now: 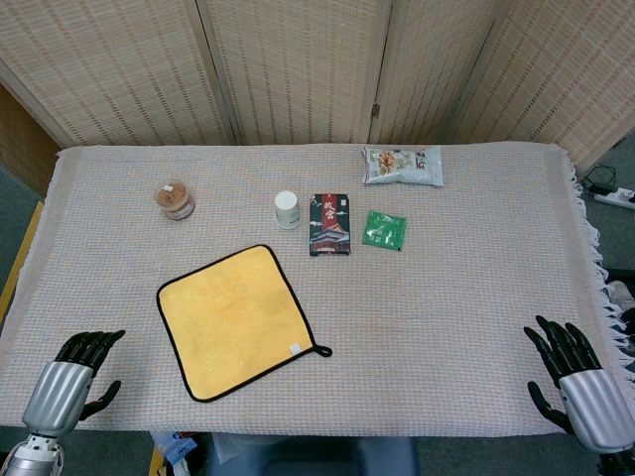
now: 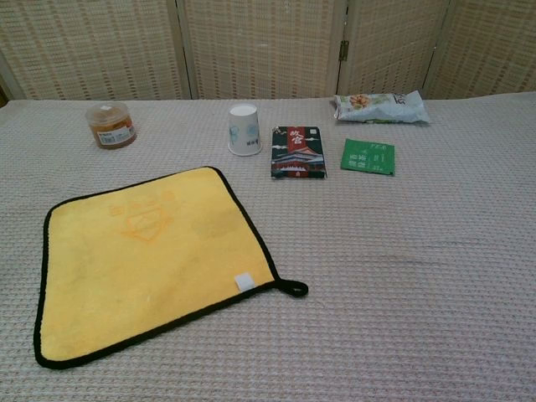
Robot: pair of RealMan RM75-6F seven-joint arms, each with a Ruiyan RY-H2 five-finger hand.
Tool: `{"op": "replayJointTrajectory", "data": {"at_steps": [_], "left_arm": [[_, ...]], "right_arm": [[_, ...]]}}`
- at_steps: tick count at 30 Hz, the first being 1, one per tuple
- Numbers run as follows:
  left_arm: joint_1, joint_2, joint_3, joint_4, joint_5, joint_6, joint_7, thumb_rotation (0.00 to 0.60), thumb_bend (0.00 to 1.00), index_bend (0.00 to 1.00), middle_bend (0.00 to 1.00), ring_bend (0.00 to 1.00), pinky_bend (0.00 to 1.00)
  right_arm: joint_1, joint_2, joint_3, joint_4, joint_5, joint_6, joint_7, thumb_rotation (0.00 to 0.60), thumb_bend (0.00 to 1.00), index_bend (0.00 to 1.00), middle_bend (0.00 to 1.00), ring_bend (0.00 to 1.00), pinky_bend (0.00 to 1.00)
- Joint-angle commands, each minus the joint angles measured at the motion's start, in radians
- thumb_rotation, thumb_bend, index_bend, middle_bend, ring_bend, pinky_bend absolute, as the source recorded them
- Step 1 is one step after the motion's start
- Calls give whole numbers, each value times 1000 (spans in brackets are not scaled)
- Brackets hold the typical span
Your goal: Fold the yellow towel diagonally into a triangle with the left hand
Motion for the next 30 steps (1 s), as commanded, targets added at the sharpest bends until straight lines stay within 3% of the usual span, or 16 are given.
{"op": "replayJointTrajectory", "data": {"at_steps": [1,9,12,13,16,17,21,30], "left_arm": [[-3,-4,-1,2,-10,-13,2,600,354,180,254,207,204],[-20,-29,13,9,-3,-56,8,600,355,171,254,204,215],[-44,-53,11,28,19,-71,-49,600,355,171,285,252,291],[-57,-72,-3,45,35,-57,-81,600,356,183,354,323,370],[-94,-139,-47,111,81,-5,-164,600,358,334,899,869,907],[-114,-157,-60,120,75,-16,-212,600,358,378,977,962,982],[-194,-130,-96,38,-26,-171,-295,600,360,442,1000,1000,1000],[-359,-175,-231,-33,-310,-454,-136,600,425,430,1000,1000,1000]], "right_arm": [[3,4,6,-4,1,-13,3,600,492,0,0,0,0],[-18,18,19,1,-11,12,31,600,492,0,0,0,0],[-25,16,24,3,-13,17,32,600,492,0,0,0,0],[-26,13,27,1,-7,12,27,600,492,0,0,0,0],[-24,10,33,-3,3,-5,23,600,491,0,0,0,0],[-22,10,37,-4,7,-11,23,600,492,0,0,0,0],[-16,7,47,-8,23,-37,21,600,492,0,0,0,0],[11,6,63,-3,66,-119,44,600,492,0,0,0,0]]}}
